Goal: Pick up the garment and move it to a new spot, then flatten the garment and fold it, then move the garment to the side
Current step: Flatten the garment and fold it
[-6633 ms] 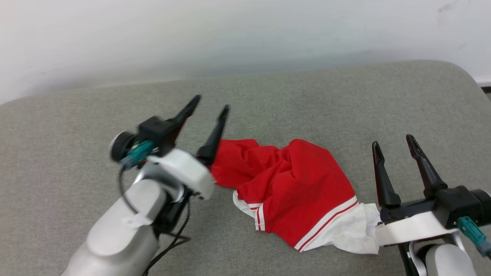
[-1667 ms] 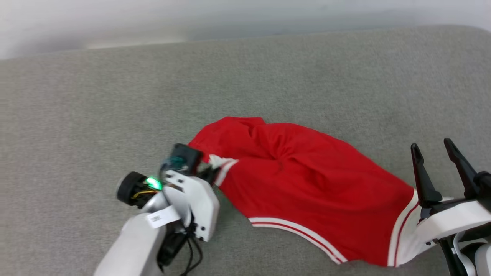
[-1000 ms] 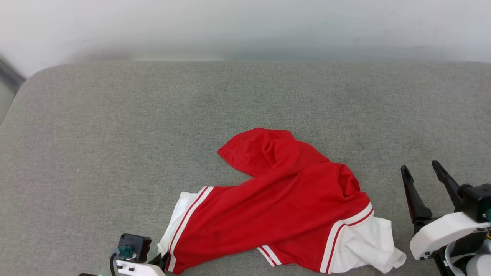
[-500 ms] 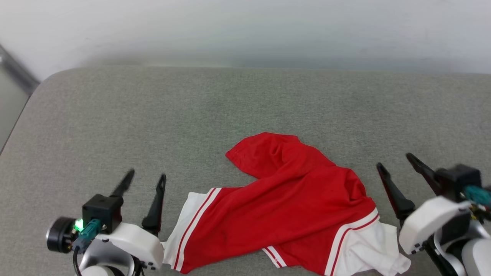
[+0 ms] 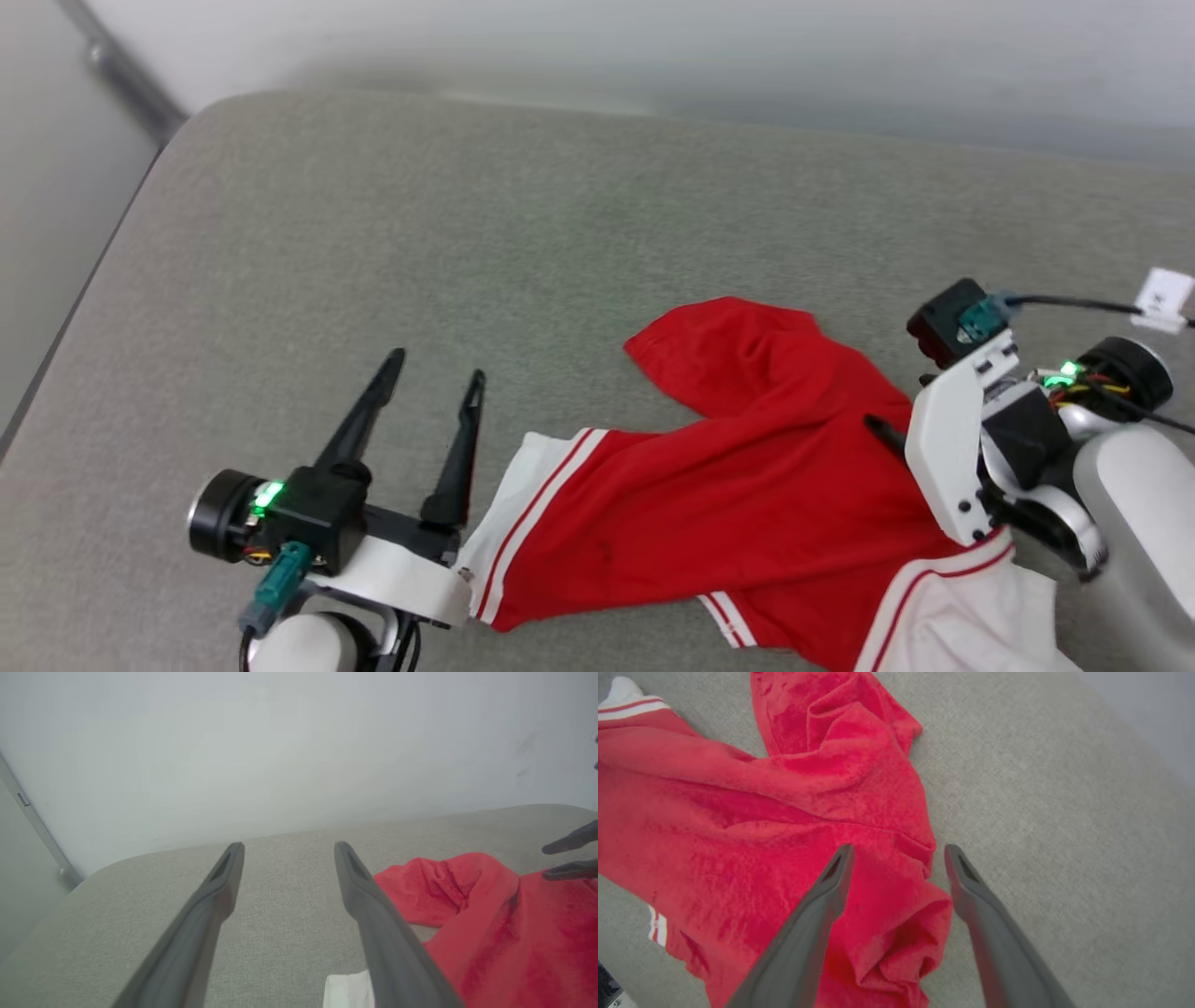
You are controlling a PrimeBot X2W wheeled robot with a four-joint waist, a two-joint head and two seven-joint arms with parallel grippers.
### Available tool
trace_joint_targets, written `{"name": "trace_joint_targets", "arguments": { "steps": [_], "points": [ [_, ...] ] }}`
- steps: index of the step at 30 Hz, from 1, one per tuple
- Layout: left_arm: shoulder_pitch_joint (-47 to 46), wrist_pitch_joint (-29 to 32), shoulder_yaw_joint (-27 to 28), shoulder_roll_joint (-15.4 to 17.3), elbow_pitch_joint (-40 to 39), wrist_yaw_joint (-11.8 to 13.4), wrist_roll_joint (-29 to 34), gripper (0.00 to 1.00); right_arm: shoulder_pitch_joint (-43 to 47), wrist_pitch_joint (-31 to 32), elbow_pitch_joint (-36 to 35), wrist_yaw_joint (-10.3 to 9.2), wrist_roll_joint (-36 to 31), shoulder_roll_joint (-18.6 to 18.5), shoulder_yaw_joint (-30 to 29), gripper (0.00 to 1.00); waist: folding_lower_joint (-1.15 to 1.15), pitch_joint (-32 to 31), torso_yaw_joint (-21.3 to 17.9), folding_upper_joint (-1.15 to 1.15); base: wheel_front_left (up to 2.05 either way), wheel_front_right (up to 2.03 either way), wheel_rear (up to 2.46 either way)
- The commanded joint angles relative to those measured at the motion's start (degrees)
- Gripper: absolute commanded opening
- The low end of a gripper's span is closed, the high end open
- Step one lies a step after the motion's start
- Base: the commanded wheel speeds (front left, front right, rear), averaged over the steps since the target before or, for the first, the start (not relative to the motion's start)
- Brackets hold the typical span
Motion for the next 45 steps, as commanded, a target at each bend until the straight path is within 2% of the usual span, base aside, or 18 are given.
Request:
{"name": "trace_joint_targets", "arguments": {
  "steps": [1,8,13,15,20,28,33,38,39,40,45],
  "points": [
    [-0.81,-0.43,-0.19,-0.22,0.27,-0.25,0.18,1.00,-1.51,0.54,1.43,-0.04,-0.07,0.39,0.59,1.00,0.00,1.78,2.11,0.00,0.00,0.00,0.00],
    [-2.49,-1.33,-1.47,-2.05,1.87,-0.88,0.67,1.00,-6.49,3.76,12.68,-0.04,-0.17,0.80,4.10,1.00,0.00,4.20,6.78,0.00,0.00,0.00,0.00],
    [-2.69,-1.68,-1.70,-3.17,2.69,-1.41,0.96,1.00,-5.22,3.46,19.00,-0.03,1.62,-0.64,8.84,1.00,0.00,5.35,8.84,0.00,0.00,0.00,0.00],
    [-2.57,-1.72,-1.60,-3.37,2.96,-1.44,1.04,1.00,-4.94,3.23,19.81,-0.03,2.06,-1.87,9.51,0.00,0.00,5.29,8.81,0.00,0.00,0.00,0.00],
    [-2.25,-1.76,-1.31,-3.47,3.28,-1.81,1.13,1.00,-7.56,0.89,19.92,-0.11,3.13,-6.80,8.12,0.00,0.00,4.06,7.74,0.00,0.00,0.00,0.00],
    [-2.66,-1.76,-0.64,-3.96,2.61,-2.23,1.74,1.00,-13.40,-4.48,20.67,-0.05,1.11,-11.89,5.00,0.00,0.00,4.35,6.21,0.00,0.00,0.00,0.00],
    [-3.45,-1.72,-0.40,-4.78,2.42,-2.86,2.13,1.00,-18.48,-10.00,24.01,-0.05,-2.79,-12.70,4.25,0.00,0.00,5.84,6.51,0.00,0.00,0.00,0.00],
    [-4.02,-1.72,-0.25,-5.72,3.07,-3.62,2.48,1.00,-22.55,-16.43,29.74,-0.05,-7.27,-12.35,7.21,0.00,0.00,6.48,7.45,0.00,0.00,0.00,0.00],
    [-4.07,-1.73,-0.19,-5.94,3.18,-3.74,2.61,1.00,-23.28,-18.03,30.88,-0.05,-8.19,-12.09,7.97,0.45,0.00,6.47,7.60,0.00,0.00,0.00,0.00],
    [-4.09,-1.73,-0.11,-6.16,3.29,-3.90,2.67,1.00,-23.85,-19.53,32.10,-0.05,-8.68,-11.65,8.49,1.00,0.00,6.43,7.69,0.00,0.00,0.00,0.00],
    [-3.30,-1.72,0.89,-6.66,3.91,-4.10,2.88,1.00,-25.39,-26.08,37.42,-0.05,-8.30,-8.36,10.08,1.00,0.00,5.28,6.81,0.00,0.00,0.00,0.00]
  ]
}}
